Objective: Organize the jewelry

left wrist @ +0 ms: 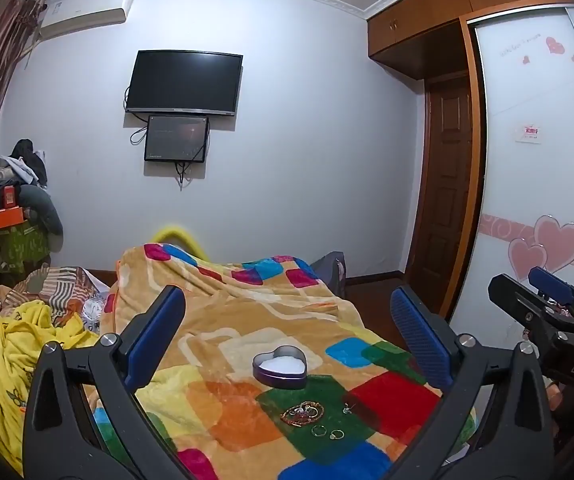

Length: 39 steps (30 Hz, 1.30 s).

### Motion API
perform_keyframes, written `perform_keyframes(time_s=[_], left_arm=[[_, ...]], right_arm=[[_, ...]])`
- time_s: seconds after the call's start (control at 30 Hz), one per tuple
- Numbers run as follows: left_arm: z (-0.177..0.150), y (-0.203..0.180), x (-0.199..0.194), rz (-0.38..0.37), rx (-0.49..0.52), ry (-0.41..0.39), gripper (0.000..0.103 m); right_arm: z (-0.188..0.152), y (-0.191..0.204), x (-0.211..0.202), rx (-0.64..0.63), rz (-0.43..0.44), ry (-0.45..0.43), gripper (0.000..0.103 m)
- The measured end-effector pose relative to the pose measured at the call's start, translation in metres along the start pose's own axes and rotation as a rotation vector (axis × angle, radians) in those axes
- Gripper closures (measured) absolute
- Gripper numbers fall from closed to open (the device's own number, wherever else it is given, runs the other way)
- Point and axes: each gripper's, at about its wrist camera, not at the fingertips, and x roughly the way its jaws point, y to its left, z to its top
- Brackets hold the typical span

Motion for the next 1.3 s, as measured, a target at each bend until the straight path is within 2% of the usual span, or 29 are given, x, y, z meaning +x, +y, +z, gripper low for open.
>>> perform_keyframes(time_s=[0.3,1.3], left_arm=[[-0.0010,-0.0001,-0.0005,0.000,0.001,-0.001,0.000],[-0.0066,0.0028,0.0021,0.000,-0.009,0.008,0.000]], right_arm=[[-0.0083,0.0072,0.0051,0.001,0.004,0.005,0.000],[-0.0021,0.0040,0.0064,0.013,0.020,0.030,0.000]])
